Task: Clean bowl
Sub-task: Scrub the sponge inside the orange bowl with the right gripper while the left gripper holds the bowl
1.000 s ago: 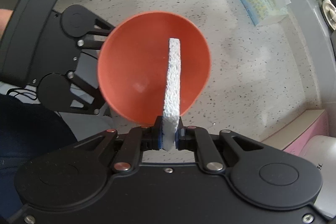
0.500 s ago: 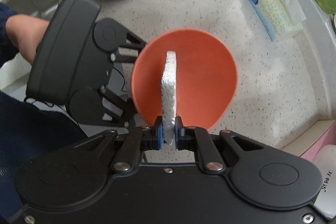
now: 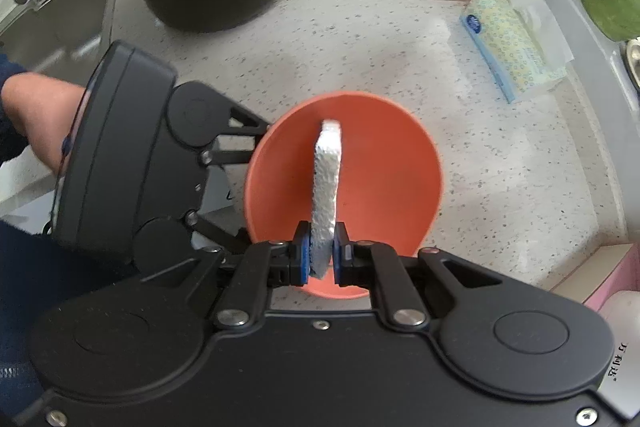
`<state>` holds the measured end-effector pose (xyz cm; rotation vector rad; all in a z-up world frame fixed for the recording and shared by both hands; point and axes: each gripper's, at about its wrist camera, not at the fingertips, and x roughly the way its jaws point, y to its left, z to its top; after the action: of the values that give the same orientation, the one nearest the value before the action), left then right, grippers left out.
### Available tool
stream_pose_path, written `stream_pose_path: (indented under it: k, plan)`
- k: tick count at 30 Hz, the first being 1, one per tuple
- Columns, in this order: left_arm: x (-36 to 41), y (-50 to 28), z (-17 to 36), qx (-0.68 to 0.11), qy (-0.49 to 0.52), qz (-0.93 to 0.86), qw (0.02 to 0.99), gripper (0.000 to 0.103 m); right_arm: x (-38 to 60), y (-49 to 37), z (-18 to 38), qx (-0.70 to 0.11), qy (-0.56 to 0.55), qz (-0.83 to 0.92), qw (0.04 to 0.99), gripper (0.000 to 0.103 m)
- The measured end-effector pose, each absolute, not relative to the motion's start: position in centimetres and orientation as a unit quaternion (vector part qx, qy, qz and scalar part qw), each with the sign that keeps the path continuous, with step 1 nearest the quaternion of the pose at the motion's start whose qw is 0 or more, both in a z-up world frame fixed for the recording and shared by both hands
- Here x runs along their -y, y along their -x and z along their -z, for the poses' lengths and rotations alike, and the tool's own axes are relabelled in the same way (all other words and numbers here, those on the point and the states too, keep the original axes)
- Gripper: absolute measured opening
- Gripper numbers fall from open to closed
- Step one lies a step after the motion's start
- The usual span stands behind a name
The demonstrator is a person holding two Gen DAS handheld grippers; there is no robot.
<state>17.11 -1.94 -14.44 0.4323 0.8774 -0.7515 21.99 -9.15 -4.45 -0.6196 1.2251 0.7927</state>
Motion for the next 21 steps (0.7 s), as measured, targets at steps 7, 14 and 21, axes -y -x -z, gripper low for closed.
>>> stream_pose_path:
  k: [7, 14, 21]
  plan:
    - [2.0, -17.1, 14.5, -0.411, -0.202, 0.353, 0.816, 0.038, 9.8, -23.8, 4.4, -0.544, 0.248, -0.332, 0.729, 0.014]
    - [2.0, -16.9, 14.6, -0.408, -0.202, 0.352, 0.818, 0.038, 10.5, -24.3, 3.9, -0.531, 0.221, -0.329, 0.749, 0.014]
    - [1.9, -16.9, 14.6, -0.405, -0.207, 0.358, 0.815, 0.038, 10.1, -24.1, 3.7, -0.520, 0.259, -0.325, 0.746, 0.011]
